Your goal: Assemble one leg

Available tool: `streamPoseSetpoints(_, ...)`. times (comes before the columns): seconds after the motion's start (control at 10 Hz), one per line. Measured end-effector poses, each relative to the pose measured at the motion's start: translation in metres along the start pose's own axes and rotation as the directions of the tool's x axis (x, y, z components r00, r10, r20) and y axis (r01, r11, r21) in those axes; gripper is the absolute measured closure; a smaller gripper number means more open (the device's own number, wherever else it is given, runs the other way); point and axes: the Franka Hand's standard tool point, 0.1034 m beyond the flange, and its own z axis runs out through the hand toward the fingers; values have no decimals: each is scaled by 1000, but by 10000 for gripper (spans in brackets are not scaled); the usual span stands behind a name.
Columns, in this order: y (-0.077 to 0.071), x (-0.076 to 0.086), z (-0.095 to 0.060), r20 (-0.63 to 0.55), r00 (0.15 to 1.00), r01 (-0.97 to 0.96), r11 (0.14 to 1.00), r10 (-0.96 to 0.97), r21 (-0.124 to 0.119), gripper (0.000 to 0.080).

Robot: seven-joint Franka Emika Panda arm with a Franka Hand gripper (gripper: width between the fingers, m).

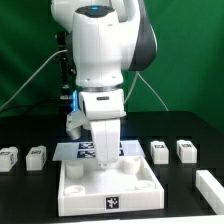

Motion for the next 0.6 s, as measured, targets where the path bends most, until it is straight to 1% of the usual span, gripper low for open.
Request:
streamPoseSetpoints(0.1,7,13,0,-5,1000,-20,1000,20,-8,735)
streamPoseSetpoints(0.2,15,31,0,-10,1000,-11,1000,10,-23,736)
streamPoseSetpoints(0.3,23,46,0,-16,1000,-25,999,24,-31,736)
streamPoseSetpoints(0.4,34,60,0,-21,999,-27,999,27,-44,736)
streamPoseSetpoints(0.5,46,70,0,-26,999,-26,998,25,-57,736)
streamPoseSetpoints(0.6,52,73,0,-28,999,-24,998,22,-63,736)
